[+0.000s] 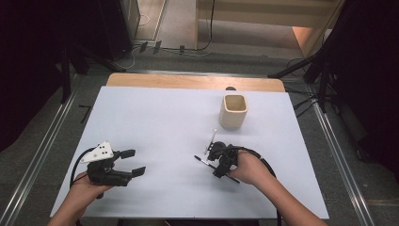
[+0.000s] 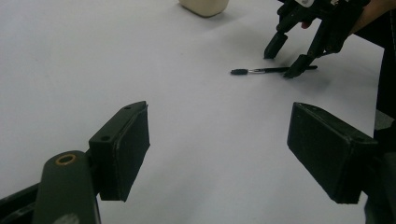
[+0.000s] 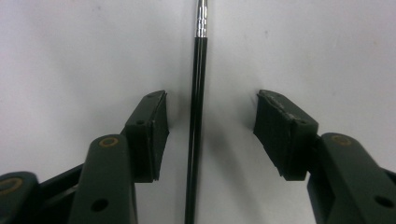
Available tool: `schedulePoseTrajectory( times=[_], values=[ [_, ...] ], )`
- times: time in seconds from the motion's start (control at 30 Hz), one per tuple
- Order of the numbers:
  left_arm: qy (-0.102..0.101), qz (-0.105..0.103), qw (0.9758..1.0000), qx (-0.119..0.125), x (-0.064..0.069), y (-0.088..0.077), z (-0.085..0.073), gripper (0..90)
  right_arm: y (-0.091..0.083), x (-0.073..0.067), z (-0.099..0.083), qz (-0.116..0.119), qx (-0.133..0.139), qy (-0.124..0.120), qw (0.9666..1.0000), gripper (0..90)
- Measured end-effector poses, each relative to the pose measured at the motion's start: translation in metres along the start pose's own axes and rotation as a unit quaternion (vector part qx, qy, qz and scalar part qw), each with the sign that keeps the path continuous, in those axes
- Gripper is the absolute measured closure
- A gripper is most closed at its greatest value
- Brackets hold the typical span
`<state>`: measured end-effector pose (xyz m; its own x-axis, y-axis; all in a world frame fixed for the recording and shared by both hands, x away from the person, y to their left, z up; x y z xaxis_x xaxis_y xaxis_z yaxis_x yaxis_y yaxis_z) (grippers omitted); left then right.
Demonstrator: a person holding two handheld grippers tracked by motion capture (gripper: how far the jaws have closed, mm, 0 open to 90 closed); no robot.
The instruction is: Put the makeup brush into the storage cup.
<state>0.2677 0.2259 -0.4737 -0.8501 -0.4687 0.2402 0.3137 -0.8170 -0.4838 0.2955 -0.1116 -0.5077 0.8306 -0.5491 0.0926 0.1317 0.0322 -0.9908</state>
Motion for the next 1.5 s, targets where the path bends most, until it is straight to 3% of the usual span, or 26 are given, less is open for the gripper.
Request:
schedulePoseTrajectory(
  times=[0.47,0.7,1.0,1.2,1.33,1.5],
  values=[
    [0.001,-0.001,1.0,-0.001,0.0,0.0,0.0,21.4,-0.002,-0.004,0.005,0.006,-0.009,0.002,0.9999,85.6],
    [0.002,-0.001,1.0,-0.003,0.0,0.0,0.0,21.4,-0.002,-0.001,0.005,0.019,-0.009,0.021,0.9995,86.6],
    [-0.002,-0.001,1.0,-0.005,0.0,0.0,0.0,21.4,-0.004,0.003,0.006,0.04,-0.006,0.029,0.9987,86.6],
    [-0.013,0.002,0.9999,-0.01,-0.001,-0.001,0.0,21.4,-0.018,0.007,0.009,0.055,0.025,0.045,0.9972,86.6],
    [-0.019,-0.004,0.9998,-0.008,0.0,-0.001,0.0,21.4,-0.025,0.011,0.008,0.074,0.05,0.068,0.9937,86.6],
    [-0.049,-0.016,0.9987,0.003,-0.001,-0.002,0.003,21.4,-0.032,0.014,0.006,0.091,0.081,0.087,0.9887,86.6]
  ],
)
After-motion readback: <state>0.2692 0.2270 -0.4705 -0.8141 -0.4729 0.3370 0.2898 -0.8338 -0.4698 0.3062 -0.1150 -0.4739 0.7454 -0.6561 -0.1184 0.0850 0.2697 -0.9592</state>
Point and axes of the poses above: each handheld gripper's, and its own axes: y roughly forward along the jaws, z roughly out of its top, x roughly to its right, the point moved 3 cm from there along y, roughly forward along the jaws, and after that the axes turned 5 degrees about -z, right-handed, at the moved point
